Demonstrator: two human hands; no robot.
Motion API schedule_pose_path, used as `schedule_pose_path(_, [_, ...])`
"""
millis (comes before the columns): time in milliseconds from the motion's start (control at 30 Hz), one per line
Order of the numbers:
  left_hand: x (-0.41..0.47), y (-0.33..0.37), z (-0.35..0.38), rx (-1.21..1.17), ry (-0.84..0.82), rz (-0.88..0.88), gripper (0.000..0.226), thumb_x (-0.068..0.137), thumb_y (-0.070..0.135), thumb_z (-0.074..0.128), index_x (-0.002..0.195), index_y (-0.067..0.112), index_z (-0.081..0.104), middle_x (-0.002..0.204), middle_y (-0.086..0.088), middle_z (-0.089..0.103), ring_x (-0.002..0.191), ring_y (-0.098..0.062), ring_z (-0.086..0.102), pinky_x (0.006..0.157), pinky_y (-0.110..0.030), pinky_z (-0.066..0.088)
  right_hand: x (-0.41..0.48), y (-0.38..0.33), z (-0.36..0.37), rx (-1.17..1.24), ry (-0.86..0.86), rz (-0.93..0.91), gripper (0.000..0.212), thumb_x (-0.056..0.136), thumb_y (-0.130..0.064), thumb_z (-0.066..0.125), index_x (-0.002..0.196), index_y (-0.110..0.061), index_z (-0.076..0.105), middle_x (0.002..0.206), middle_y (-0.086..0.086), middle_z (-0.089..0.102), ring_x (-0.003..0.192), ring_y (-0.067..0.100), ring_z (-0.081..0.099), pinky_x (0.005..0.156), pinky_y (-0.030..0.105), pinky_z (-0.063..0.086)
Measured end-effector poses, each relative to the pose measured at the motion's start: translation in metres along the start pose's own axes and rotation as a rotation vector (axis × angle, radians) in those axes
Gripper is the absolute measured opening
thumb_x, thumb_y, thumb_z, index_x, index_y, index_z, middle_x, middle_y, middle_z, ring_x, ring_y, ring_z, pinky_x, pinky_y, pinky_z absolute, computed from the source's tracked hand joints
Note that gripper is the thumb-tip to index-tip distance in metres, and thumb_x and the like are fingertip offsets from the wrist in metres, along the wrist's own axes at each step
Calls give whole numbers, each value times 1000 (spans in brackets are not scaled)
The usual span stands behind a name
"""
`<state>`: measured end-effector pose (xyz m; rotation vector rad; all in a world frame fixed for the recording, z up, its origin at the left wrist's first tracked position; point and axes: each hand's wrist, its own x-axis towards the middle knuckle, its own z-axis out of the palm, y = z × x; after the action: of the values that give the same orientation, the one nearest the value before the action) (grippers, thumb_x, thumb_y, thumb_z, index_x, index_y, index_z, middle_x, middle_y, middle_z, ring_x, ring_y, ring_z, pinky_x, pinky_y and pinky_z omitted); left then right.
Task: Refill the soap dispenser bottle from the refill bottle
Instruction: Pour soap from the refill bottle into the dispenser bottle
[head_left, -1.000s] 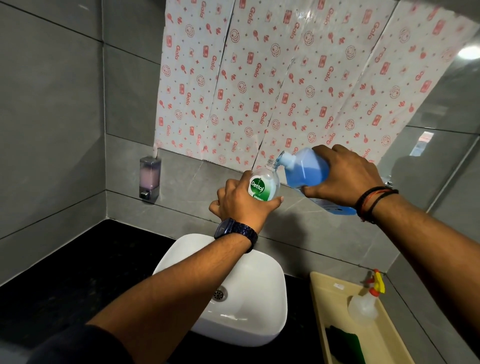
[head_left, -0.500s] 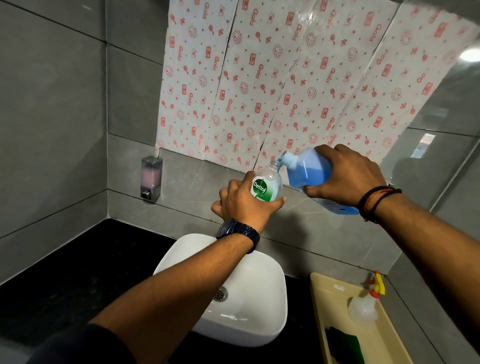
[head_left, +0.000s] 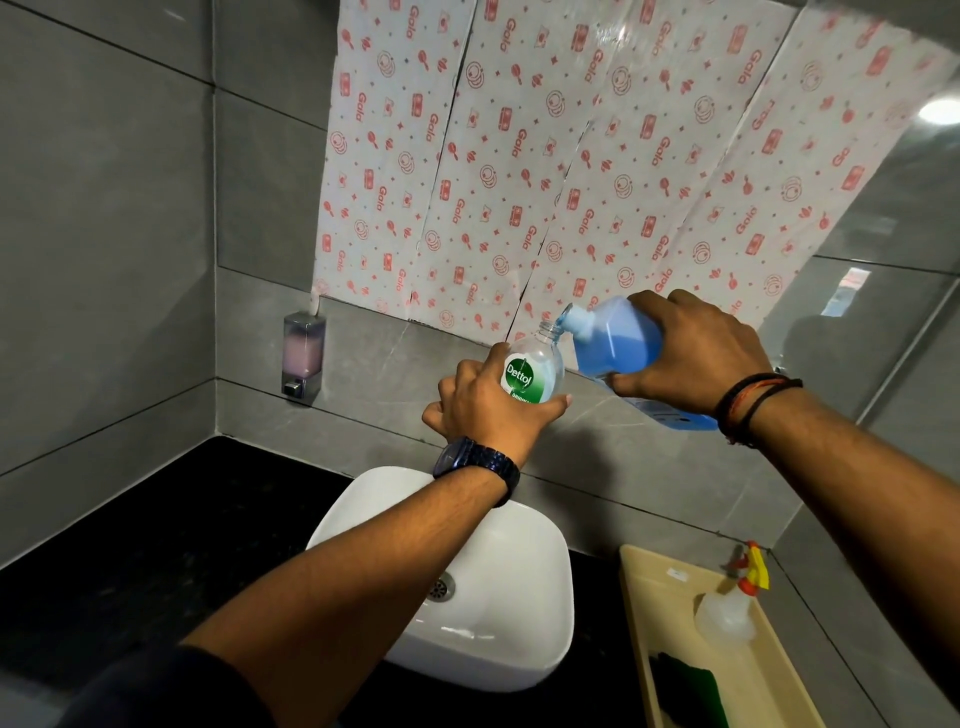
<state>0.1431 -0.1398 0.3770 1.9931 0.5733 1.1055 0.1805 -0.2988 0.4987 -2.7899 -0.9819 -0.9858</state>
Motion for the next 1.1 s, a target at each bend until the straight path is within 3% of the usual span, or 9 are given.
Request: schedule_pose_path(1100, [-3, 4, -4, 28, 2, 9, 76, 45, 74, 69, 111, 39, 51, 100, 3, 55, 98, -22, 44, 71, -36, 18, -4, 1, -7, -9, 0, -12, 74, 57, -57, 75, 118, -26, 47, 97, 5, 58, 79, 23, 51, 63, 32, 45])
